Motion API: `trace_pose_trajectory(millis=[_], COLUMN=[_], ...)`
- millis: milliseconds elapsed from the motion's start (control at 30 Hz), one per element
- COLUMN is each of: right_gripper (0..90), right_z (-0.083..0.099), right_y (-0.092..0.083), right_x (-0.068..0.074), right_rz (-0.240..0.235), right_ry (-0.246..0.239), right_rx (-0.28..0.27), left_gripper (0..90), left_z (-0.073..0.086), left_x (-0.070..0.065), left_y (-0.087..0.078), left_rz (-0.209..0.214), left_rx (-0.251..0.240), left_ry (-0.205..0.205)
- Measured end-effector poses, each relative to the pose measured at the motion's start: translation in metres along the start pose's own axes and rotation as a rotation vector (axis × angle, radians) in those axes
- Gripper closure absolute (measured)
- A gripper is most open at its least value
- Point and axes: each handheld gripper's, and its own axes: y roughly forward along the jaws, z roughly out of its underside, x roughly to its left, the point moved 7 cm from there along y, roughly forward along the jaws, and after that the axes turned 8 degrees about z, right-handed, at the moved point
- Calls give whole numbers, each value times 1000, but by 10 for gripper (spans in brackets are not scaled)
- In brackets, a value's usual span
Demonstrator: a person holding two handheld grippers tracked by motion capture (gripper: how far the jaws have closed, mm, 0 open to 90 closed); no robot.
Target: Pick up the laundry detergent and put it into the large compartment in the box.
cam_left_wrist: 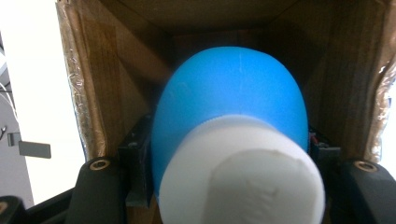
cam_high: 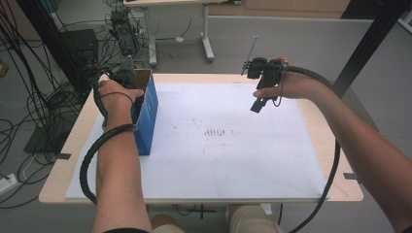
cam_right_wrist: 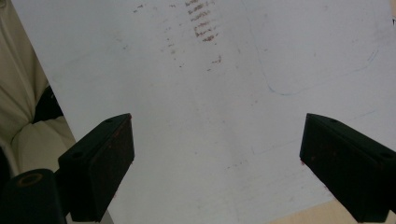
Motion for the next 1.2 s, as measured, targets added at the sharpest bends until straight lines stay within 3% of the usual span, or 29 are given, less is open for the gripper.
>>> trace_pose_trajectory(millis=[1200], right_gripper=[101], right_z=[-3], right_y=[1], right_x=[1], right_rz=[-1], right_ry=[-3], right_rx=[-1], left_gripper=[368], left_z=[0], left_x=[0], left_y=[0], left_rz=[2], left_rx=[-2], left_ry=[11])
